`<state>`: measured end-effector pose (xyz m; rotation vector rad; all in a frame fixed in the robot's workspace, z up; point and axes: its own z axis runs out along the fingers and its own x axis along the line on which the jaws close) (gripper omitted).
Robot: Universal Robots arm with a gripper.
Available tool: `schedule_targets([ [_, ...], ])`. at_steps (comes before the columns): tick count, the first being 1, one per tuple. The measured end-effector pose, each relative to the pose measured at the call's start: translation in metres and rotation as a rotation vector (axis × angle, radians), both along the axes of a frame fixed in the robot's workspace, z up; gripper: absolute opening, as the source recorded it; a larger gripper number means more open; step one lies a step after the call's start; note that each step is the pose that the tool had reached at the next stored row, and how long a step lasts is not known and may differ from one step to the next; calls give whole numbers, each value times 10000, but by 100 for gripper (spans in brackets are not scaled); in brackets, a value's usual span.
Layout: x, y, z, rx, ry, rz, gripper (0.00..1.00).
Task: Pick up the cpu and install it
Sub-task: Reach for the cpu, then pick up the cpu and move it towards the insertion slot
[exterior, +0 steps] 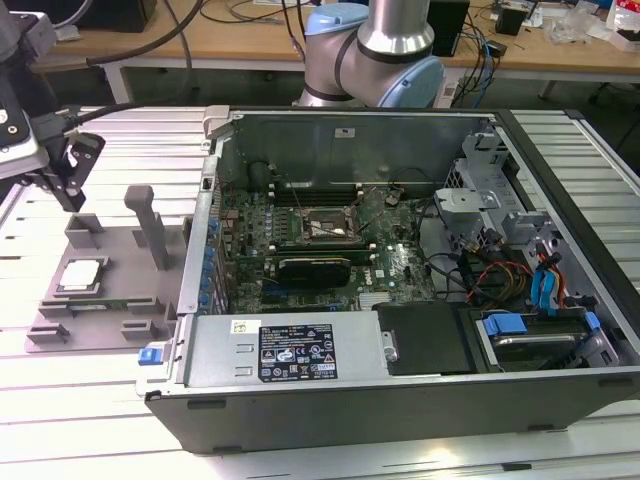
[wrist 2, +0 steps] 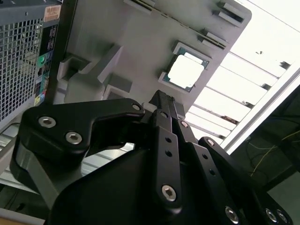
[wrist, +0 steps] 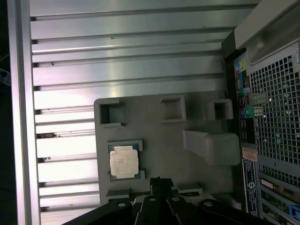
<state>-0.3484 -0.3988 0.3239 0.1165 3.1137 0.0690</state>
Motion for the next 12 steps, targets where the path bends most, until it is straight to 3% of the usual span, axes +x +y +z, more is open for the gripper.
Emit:
schedule_targets([
  [2,-3,0,-31,0,-1,-1,11],
  [12,-13,0,-40,-1,1,-1,11],
])
